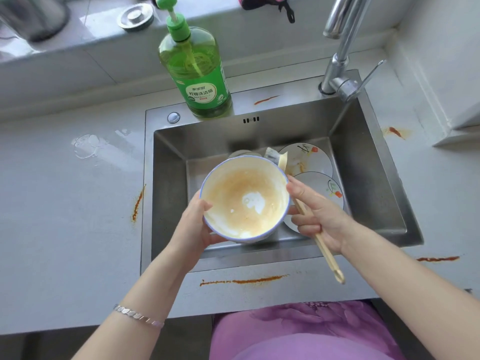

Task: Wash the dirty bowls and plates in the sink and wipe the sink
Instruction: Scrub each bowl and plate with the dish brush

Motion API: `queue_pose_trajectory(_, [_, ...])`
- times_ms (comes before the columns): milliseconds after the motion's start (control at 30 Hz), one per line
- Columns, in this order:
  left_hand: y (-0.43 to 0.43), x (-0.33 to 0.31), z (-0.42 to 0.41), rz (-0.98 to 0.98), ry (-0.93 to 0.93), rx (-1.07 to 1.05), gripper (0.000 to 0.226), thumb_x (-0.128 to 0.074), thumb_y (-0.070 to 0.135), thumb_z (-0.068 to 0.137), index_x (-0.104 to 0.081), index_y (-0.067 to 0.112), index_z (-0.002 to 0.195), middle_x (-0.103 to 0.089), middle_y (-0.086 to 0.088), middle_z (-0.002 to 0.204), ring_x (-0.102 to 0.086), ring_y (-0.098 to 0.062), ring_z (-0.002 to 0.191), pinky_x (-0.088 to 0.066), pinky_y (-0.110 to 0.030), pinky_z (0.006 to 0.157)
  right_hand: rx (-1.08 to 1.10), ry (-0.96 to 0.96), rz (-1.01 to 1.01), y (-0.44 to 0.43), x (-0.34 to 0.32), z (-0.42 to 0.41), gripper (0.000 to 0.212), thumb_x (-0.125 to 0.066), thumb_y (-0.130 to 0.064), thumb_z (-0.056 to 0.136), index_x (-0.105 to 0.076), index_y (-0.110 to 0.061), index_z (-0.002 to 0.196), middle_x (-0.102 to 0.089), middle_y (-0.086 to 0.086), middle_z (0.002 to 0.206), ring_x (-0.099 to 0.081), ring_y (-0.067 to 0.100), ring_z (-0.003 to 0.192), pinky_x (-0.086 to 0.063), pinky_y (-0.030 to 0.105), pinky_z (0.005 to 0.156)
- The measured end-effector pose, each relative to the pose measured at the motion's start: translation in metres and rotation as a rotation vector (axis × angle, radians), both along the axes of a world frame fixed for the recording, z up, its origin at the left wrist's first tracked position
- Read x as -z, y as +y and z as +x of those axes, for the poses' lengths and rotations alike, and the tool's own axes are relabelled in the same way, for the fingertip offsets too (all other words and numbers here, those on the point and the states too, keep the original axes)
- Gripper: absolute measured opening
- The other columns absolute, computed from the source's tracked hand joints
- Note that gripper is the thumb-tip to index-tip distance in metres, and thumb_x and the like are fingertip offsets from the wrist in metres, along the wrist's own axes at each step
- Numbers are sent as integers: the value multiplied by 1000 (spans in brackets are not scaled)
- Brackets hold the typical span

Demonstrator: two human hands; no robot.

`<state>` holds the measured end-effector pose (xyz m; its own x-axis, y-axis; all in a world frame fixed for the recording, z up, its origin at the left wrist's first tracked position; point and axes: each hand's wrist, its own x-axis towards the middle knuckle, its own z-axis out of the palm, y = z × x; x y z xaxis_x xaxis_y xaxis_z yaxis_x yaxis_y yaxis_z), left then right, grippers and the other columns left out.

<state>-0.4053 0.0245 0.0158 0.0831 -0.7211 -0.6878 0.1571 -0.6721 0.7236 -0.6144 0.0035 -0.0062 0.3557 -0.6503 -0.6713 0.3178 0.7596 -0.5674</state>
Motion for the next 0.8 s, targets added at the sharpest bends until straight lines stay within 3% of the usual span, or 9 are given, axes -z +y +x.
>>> queue_pose_trajectory(100, [0, 4, -1, 30, 55, 26, 39, -40, 24, 74, -56, 35, 107, -60, -6, 118, -62, -26, 100, -57, -35, 61, -35, -11, -25, 1, 0, -4, 60, -70, -32, 74, -49, -35, 131, -59, -8, 61, -19, -1, 34, -15, 10, 29])
queue_pose_trajectory(200, [-2, 8, -5, 52, 29, 62, 36, -32, 14, 90, -57, 36, 104, -62, -3, 115, -63, -19, 94, -54, -31, 65, -46, 82, -43, 4, 2, -6, 65, -74, -29, 70, -49, -35, 130, -55, -5, 60, -19, 1, 36, -16, 12, 31])
queue_pose_trajectory(233, [-3, 10, -6, 22, -76, 105, 38, -31, 12, 92, -57, 36, 108, -61, -2, 119, -61, -16, 98, -52, -30, 72, -20, 113, -40, 6, 3, -6, 64, -73, -29, 70, -50, -35, 130, -51, -4, 60, -20, 2, 36, -15, 12, 31])
queue_pose_trajectory(333, [0, 9, -9, -311, -696, 402, 43, -50, 29, 93, -44, 27, 136, -48, 12, 132, -41, -1, 119, -31, -19, 101, 83, 222, -12, 8, 4, -4, 54, -65, -25, 81, -49, -32, 132, -44, -4, 58, -21, 3, 36, -15, 14, 31])
queue_pose_trajectory(433, [7, -6, -28, -552, -810, 767, 60, -63, 48, 78, -49, 25, 132, -50, 20, 121, -38, 10, 111, -24, -1, 94, 118, 352, -4, 8, 5, 2, 55, -67, -25, 81, -49, -32, 132, -53, 4, 67, -24, 4, 32, -18, 14, 31])
queue_pose_trajectory(533, [14, -9, -53, -509, -912, 1012, 37, -57, 28, 85, -52, 29, 122, -61, 13, 109, -54, -8, 100, -45, -25, 82, 133, 435, 12, 8, 4, 11, 58, -70, -27, 80, -47, -32, 133, -61, 10, 75, -32, 2, 28, -20, 15, 31])
queue_pose_trajectory(633, [11, -3, -59, -469, -1012, 912, 5, -48, 16, 88, -52, 14, 90, -57, -3, 79, -52, -28, 83, -39, -33, 64, 130, 453, -8, 9, -3, 15, 62, -72, -32, 77, -46, -33, 133, -67, 11, 82, -33, 3, 29, -19, 15, 33])
queue_pose_trajectory(700, [8, 1, -52, -402, -987, 824, 8, -53, 12, 85, -47, 11, 79, -46, 0, 66, -46, -29, 73, -33, -34, 60, 86, 454, -66, 10, -7, 12, 59, -71, -35, 79, -44, -37, 132, -70, 12, 92, -39, 2, 28, -20, 15, 35])
queue_pose_trajectory(800, [-2, 2, -34, -257, -646, 526, 18, -66, 1, 76, -56, 15, 72, -52, 6, 63, -49, -17, 62, -38, -29, 59, -20, 607, -216, 6, -8, -1, 40, -55, -41, 89, -51, -38, 129, -68, -2, 73, -37, 3, 33, -27, 13, 40])
